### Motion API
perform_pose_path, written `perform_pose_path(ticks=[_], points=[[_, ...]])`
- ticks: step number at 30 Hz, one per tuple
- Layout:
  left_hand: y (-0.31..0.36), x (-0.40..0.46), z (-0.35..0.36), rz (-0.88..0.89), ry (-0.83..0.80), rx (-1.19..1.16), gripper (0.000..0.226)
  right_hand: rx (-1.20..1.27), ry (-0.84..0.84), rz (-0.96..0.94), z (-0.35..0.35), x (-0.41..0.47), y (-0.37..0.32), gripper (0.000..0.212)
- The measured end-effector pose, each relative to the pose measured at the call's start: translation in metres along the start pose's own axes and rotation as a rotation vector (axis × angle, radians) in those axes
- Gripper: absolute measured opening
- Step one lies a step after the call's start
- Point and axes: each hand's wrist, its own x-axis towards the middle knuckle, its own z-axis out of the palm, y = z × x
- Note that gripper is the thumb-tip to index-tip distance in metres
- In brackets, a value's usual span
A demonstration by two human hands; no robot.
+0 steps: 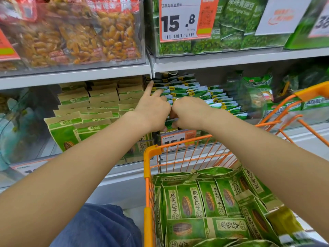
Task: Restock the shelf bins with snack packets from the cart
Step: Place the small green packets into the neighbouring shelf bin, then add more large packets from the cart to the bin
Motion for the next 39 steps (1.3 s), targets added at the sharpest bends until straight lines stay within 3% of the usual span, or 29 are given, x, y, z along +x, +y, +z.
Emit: perform_pose_path(ticks=[2,4,6,7,10,12,17,23,27,33,36,39], points=[[0.000,-0.011,0.000,-0.040,0.052,0.010,0.053,0.127,0.091,0.008,-0.005,-0.024,0.007,0.017],[0.003,-0.030,0.003,-0.095,0.263,-0.133,0.044,0.257,0.169,0.044,-0.005,-0.060,0.018,0.018],[0.015,-0.053,0.007,-0.068,0.549,-0.360,0.031,0.258,0.136,0.079,0.003,-0.100,0.031,0.017],[0.026,-0.064,0.008,-0.017,0.573,-0.460,0.027,0.208,0.041,0.094,0.010,-0.118,0.036,0.016],[0.067,-0.092,0.021,0.149,0.165,-0.574,0.028,0.077,-0.483,0.090,0.041,-0.158,0.043,0.023],[0.086,-0.100,0.039,0.187,-0.007,-0.549,0.030,0.068,-0.744,0.027,0.064,-0.173,0.037,0.037],[0.102,-0.099,0.059,0.121,0.050,-0.551,0.030,-0.045,-1.024,-0.161,0.114,-0.183,0.011,0.070],[0.103,-0.102,0.059,0.055,0.116,-0.647,0.028,0.049,-1.039,-0.330,0.124,-0.163,-0.009,0.051],[0.103,-0.102,0.059,0.068,0.116,-0.618,0.028,0.258,-0.922,-0.234,0.128,-0.147,-0.005,0.039],[0.104,-0.102,0.063,0.051,0.088,-0.592,0.027,0.216,-0.866,-0.141,0.145,-0.153,-0.007,0.050],[0.102,-0.106,0.061,0.022,0.216,-0.930,0.021,0.257,-0.762,-0.127,0.124,-0.147,-0.001,0.041],[0.084,-0.119,0.058,-0.204,0.464,-1.473,0.019,0.301,-0.607,-0.086,0.073,-0.144,0.024,0.019]])
